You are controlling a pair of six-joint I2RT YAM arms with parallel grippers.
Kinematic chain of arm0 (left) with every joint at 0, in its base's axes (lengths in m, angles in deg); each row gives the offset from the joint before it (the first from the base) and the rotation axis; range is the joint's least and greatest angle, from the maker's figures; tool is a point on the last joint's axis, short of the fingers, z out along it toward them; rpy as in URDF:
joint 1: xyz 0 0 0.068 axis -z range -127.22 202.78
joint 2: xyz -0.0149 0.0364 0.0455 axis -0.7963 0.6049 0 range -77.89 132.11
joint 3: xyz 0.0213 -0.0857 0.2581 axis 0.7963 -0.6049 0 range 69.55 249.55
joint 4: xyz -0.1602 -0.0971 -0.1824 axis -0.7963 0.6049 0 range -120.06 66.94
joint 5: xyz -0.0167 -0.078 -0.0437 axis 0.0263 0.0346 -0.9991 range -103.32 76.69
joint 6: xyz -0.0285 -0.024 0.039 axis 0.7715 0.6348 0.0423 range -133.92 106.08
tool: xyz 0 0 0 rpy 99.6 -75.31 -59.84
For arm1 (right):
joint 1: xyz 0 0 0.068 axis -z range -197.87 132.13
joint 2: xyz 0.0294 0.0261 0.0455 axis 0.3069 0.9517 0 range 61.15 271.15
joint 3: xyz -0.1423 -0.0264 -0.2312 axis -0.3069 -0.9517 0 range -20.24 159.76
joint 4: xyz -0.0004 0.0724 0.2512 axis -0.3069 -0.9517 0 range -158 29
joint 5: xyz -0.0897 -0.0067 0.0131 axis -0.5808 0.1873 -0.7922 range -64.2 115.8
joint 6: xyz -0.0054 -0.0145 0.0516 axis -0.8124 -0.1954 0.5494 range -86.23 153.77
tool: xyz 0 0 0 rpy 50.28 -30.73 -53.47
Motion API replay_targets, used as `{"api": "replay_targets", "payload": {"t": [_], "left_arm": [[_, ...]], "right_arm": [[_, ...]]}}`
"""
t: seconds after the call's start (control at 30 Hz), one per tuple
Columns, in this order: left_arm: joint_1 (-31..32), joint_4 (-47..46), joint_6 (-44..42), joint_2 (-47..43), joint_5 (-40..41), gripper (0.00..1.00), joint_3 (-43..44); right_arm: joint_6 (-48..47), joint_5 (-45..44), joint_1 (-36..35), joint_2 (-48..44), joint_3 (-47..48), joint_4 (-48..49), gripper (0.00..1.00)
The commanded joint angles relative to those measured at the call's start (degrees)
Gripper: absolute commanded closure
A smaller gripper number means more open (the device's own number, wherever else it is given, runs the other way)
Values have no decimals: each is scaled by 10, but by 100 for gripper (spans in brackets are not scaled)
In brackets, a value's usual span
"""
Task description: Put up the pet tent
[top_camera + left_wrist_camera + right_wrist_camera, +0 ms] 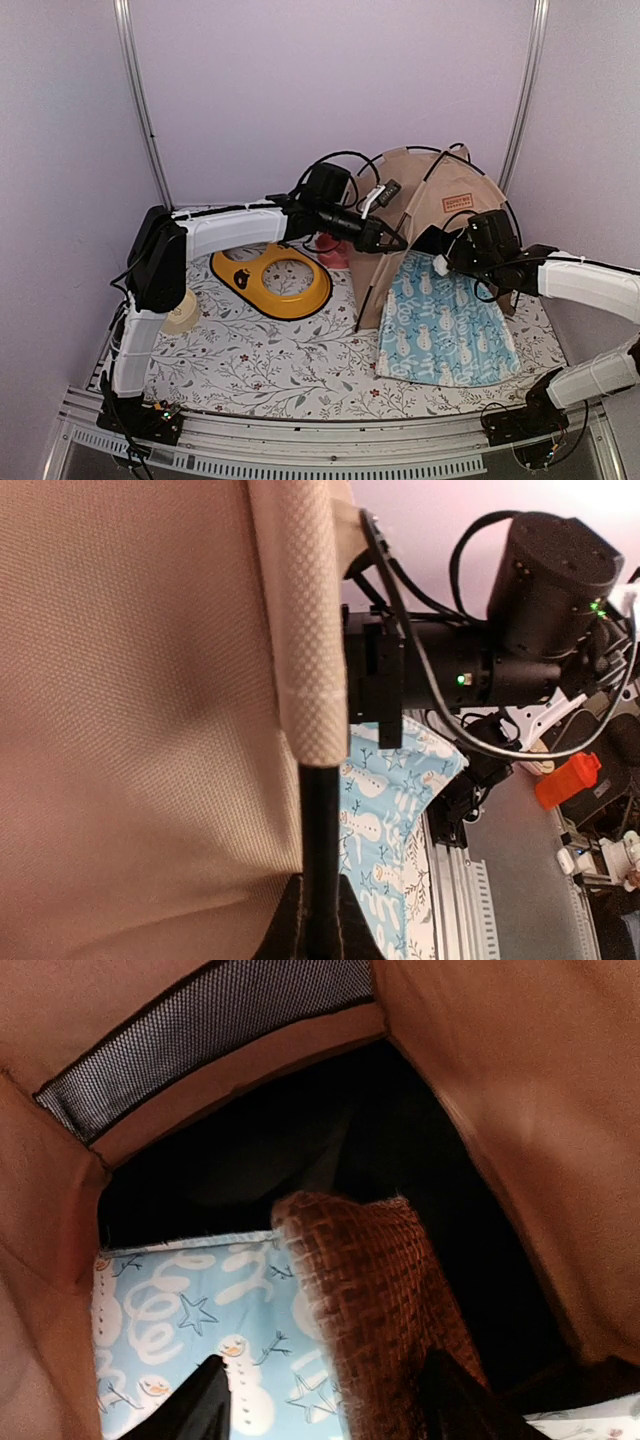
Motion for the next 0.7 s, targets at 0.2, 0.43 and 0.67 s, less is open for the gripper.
{"api": "replay_targets", "payload": {"t": [0.2, 0.43, 0.67], "left_arm": [[-2, 52, 43, 10, 50, 100, 9], [-5, 98, 3, 20, 42, 100, 38], [-6, 76, -16, -55, 96, 55, 2]], "right_arm": [[-59, -30, -7, -63, -14, -83, 30], [-73, -56, 13, 12, 15, -91, 96], [-80, -52, 43, 112, 59, -77, 100]]}}
